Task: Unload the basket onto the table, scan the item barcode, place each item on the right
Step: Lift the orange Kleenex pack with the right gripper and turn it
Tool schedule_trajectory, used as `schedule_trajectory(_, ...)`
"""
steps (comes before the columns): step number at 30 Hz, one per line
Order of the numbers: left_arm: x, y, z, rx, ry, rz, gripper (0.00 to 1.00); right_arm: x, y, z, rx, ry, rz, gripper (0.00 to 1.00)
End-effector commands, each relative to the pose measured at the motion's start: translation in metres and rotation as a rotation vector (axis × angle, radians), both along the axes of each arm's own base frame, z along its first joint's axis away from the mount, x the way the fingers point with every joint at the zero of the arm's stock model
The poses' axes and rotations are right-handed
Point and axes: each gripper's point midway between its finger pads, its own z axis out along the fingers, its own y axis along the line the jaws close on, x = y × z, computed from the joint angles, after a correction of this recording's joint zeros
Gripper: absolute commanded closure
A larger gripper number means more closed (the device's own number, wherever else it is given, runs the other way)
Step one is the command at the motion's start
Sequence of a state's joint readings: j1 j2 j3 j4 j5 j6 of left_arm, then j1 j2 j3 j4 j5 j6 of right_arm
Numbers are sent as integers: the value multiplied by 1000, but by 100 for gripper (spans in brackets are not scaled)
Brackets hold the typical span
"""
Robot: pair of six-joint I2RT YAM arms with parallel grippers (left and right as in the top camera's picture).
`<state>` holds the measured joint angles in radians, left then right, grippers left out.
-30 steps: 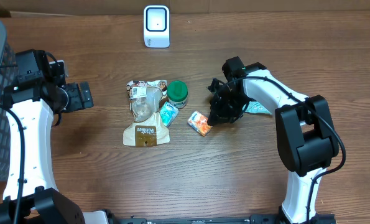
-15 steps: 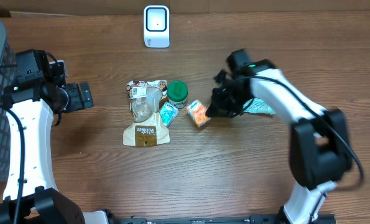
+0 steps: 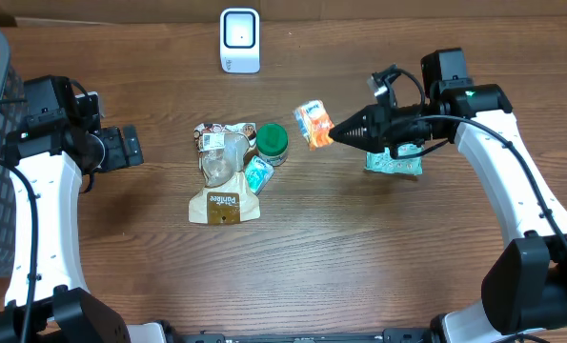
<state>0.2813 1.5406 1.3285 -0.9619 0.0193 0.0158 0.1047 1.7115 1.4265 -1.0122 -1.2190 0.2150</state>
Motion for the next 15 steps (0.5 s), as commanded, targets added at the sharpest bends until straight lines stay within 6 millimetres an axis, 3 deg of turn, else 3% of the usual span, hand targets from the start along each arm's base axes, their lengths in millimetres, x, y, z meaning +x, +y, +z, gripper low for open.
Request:
schedule_trajectory(1,2,-1,2,-11,-10,12,1,-12,6,40,234,-3,79,96)
schedule_trajectory(15,2,-1,2,-11,-10,12,0,-5,7,59,312,31,102,96)
